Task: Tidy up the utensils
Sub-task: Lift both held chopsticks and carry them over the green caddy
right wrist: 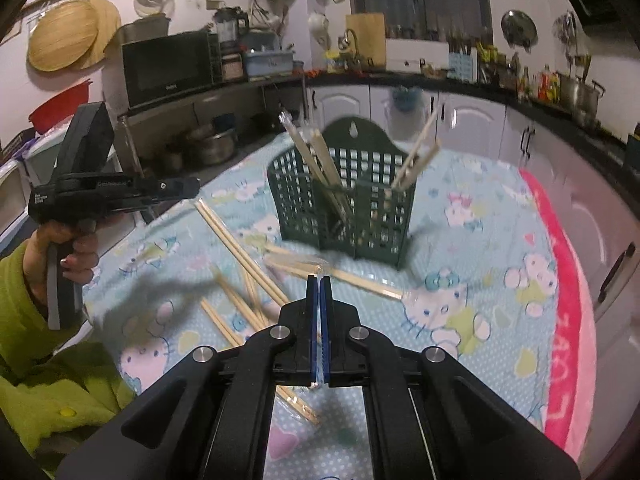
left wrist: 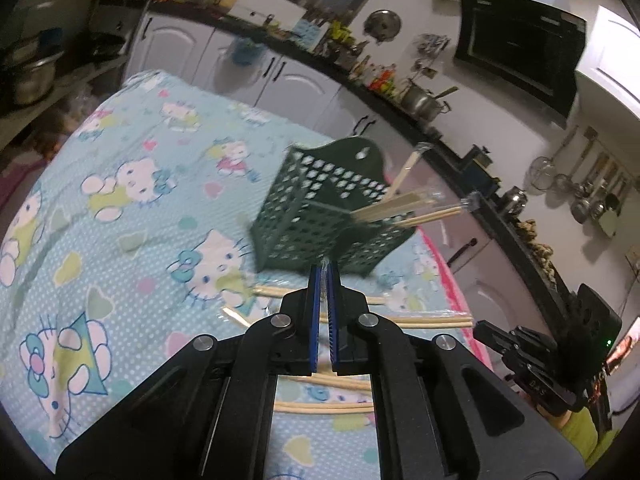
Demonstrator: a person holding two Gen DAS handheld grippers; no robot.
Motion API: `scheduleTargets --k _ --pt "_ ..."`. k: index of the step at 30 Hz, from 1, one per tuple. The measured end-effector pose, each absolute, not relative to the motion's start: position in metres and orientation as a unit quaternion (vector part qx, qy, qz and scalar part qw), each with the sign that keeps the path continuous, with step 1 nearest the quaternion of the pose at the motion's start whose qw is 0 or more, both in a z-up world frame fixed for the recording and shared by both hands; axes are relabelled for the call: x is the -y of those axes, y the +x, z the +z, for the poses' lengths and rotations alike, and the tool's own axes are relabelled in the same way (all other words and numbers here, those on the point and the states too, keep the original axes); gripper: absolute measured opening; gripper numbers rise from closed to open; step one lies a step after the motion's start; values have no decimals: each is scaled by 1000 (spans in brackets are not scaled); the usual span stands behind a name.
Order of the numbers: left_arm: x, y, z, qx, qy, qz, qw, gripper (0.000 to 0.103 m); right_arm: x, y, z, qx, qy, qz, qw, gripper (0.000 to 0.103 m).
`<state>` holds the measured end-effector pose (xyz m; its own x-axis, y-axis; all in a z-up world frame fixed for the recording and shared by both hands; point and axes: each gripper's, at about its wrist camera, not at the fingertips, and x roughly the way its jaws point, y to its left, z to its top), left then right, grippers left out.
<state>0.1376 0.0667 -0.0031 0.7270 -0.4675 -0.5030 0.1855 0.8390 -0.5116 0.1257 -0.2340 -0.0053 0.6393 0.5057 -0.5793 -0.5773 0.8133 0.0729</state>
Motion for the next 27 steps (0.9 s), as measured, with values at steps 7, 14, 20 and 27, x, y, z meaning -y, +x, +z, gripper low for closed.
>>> scheduleTargets --k 7,14,20,27 --pt "-45 135 21 -303 -204 -210 907 1 233 119 14 -277 -59 291 914 2" --pt "-23 138 40 -290 -191 -238 907 1 241 122 26 -269 -47 272 923 2" --pt "2 144 59 -279 -173 -265 907 1 249 119 36 -258 -39 263 929 2" --pt "28 149 79 -265 -156 -288 907 0 263 116 49 -241 -30 249 938 2"
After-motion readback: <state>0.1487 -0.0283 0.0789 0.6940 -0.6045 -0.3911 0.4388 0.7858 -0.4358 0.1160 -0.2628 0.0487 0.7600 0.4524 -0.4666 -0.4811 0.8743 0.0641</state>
